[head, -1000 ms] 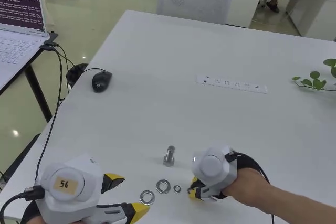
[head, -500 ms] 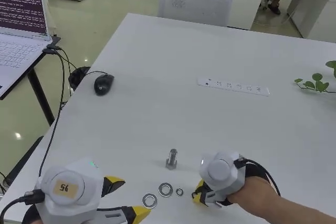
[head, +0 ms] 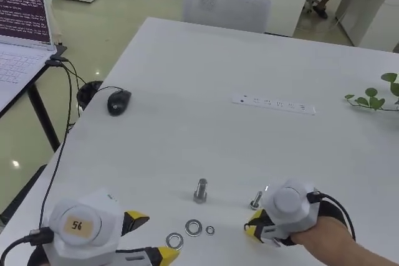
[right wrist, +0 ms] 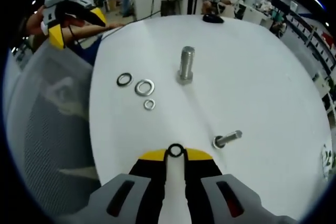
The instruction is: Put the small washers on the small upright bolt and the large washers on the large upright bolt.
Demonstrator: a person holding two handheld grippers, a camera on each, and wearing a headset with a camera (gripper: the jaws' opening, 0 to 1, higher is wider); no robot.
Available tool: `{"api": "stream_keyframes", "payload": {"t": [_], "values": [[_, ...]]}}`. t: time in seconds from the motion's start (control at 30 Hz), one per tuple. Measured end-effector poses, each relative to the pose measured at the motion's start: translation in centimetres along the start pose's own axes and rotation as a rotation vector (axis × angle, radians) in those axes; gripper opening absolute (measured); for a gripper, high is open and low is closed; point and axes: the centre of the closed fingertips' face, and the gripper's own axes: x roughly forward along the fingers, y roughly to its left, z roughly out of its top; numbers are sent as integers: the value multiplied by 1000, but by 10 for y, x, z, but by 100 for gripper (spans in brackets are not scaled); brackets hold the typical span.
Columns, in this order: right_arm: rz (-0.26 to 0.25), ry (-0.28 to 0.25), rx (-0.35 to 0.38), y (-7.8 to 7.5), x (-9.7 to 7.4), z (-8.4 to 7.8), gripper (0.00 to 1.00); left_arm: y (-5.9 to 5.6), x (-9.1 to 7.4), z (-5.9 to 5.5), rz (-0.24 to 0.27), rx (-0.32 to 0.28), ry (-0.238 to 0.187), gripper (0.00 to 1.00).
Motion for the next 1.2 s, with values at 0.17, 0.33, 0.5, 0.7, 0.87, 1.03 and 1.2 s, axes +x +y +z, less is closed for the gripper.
{"api": "stream_keyframes", "payload": {"t": [0.17,0.33,0.5,0.7,0.87,1.03,1.2], "values": [[-41,-12,56,-17,-13,-6,13,1,-1,-2,2,0,2,49],[-74,-20,78,-33,-25,-7,13,2,-1,-1,4,0,-1,49],[-93,-23,61,-45,-32,1,13,2,0,0,3,1,-1,49],[-100,-28,38,-54,-35,13,13,1,0,0,4,2,-1,49],[-94,-17,5,-58,-34,19,13,0,0,0,5,-1,0,49],[-76,3,-29,-57,-30,23,13,1,-1,-2,7,-3,2,49],[-68,12,-52,-58,-28,30,13,1,-1,-1,9,-4,1,49]]}}
